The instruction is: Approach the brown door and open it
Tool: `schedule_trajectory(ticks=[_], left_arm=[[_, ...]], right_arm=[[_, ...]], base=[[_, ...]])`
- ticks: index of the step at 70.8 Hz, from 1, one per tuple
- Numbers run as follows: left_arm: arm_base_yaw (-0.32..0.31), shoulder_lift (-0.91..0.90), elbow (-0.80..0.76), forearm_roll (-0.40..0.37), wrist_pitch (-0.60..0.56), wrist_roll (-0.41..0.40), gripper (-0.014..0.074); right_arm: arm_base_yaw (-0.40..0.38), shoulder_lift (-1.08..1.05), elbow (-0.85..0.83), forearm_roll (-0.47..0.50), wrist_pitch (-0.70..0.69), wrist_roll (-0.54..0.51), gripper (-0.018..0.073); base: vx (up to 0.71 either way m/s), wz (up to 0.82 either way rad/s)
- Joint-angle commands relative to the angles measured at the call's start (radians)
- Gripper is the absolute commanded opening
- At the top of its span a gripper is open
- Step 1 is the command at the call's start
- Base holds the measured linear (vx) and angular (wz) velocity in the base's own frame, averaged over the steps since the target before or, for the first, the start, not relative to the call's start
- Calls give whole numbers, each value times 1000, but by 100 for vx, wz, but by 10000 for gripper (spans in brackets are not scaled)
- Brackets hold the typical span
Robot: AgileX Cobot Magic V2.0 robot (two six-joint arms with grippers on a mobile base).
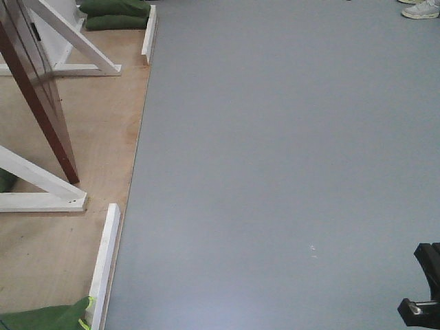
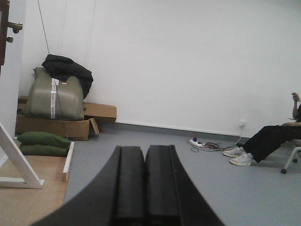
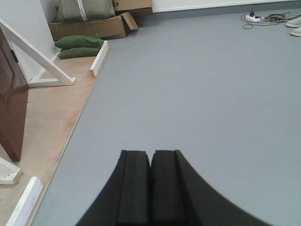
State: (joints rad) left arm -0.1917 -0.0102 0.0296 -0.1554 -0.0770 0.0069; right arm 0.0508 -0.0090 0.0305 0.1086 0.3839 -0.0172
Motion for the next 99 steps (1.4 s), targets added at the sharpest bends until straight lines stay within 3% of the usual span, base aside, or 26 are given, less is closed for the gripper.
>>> schedule_trajectory(ticks=[1, 99], left_arm=[[-2, -26, 24, 5, -76, -7, 17], [-2, -26, 24, 5, -76, -7, 17]], right_arm=[[-1, -16, 2, -5, -80, -11, 0], [-1, -16, 2, -5, -80, -11, 0]], base=[[9, 0], [11, 2]])
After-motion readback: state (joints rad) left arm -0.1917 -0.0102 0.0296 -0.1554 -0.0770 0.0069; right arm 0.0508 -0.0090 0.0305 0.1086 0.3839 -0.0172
